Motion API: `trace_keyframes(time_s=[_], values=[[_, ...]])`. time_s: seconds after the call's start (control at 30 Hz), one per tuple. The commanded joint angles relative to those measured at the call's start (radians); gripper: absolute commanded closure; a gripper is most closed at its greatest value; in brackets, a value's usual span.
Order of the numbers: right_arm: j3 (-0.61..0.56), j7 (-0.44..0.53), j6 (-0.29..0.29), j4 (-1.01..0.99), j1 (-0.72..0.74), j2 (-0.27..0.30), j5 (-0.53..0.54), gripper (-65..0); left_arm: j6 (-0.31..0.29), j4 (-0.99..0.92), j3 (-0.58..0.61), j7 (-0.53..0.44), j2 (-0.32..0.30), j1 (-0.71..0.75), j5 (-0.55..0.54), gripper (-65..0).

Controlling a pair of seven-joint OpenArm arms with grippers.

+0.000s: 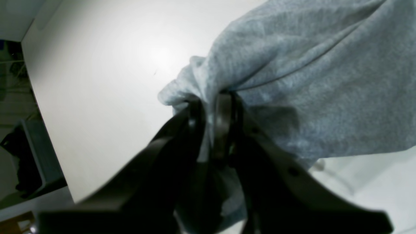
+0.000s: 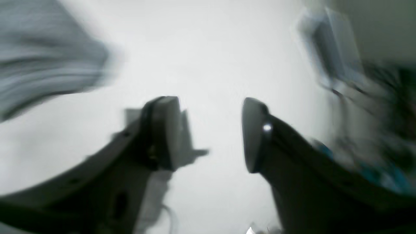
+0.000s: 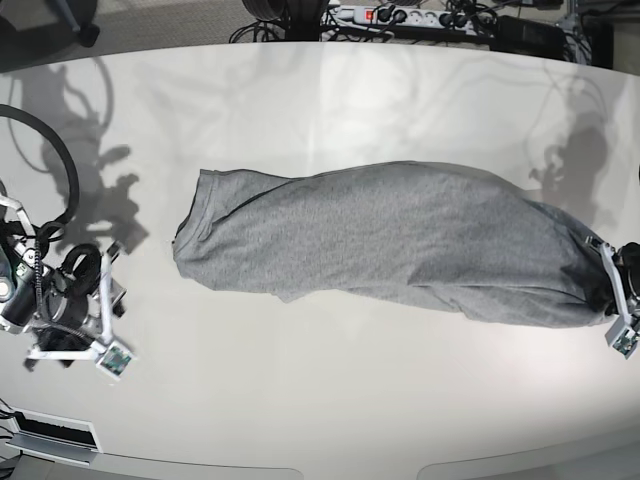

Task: Layout the t-shirt on the table in an organized manner, then fold the t-shirt properly
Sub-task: 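Hold the shirt with both grippers and stretch it lengthwise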

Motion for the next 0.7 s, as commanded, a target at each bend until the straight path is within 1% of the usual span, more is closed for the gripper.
trace_keyframes(time_s=[0.0,0.07,0.13,0.17,0.2,0.23,0.27,0.33,0.4,0.43,0.5,0.53,0.6,0.63,0.67], values=[[0.011,0.008,0.049,0.013,0.021,0.0,0.058,-27.1,0.0,0.011,-0.014,-0.021,-0.025,-0.019,0.003,0.0],[0.011,-0.021,0.191,0.013,0.015,-0.024,0.22,-25.1,-0.028,0.011,-0.014,-0.021,-0.025,-0.019,-0.002,0.0],[0.011,-0.069,0.325,0.013,0.0,-0.055,0.388,-25.2,-0.047,0.011,-0.014,-0.021,-0.025,-0.019,-0.024,0.0],[0.011,-0.095,0.36,0.013,-0.013,-0.074,0.462,-25.2,-0.053,0.011,-0.014,-0.02,-0.025,-0.019,-0.036,0.0],[0.01,-0.115,0.36,0.013,-0.029,-0.097,0.519,-25.2,-0.058,0.011,-0.014,-0.02,-0.025,-0.019,-0.05,0.0],[0.01,-0.125,0.36,0.013,-0.05,-0.122,0.55,-25.2,-0.061,0.011,-0.014,-0.02,-0.024,-0.019,-0.058,0.0],[0.01,-0.129,0.36,0.012,-0.072,-0.151,0.553,-25.2,-0.06,0.011,-0.014,-0.021,-0.024,-0.019,-0.06,0.0],[0.01,-0.123,0.36,0.012,-0.12,-0.21,0.492,-25.2,-0.06,0.011,-0.014,-0.021,-0.024,-0.019,-0.058,0.0],[0.01,-0.086,0.36,0.01,-0.172,-0.267,0.35,-26.6,-0.06,0.011,-0.014,-0.02,-0.024,-0.019,-0.058,0.0],[0.01,-0.05,0.36,0.01,-0.2,-0.291,0.264,-29.8,-0.06,0.011,-0.014,-0.02,-0.024,-0.019,-0.058,0.0],[0.01,0.058,0.355,0.01,-0.257,-0.325,0.09,-37.4,-0.06,0.011,-0.014,-0.02,-0.025,-0.019,-0.058,0.0],[0.01,0.118,0.332,0.01,-0.285,-0.336,0.009,-39.5,-0.06,0.011,-0.014,-0.02,-0.024,-0.019,-0.058,0.0],[0.01,0.21,0.262,0.01,-0.322,-0.349,-0.137,-39.6,-0.06,0.011,-0.014,-0.02,-0.024,-0.019,-0.058,0.0],[0.01,0.23,0.225,0.01,-0.332,-0.35,-0.194,-39.6,-0.06,0.011,-0.014,-0.02,-0.024,-0.019,-0.058,0.0],[0.01,0.234,0.2,0.01,-0.34,-0.35,-0.226,-39.4,-0.06,0.011,-0.014,-0.02,-0.025,-0.019,-0.058,0.0]])
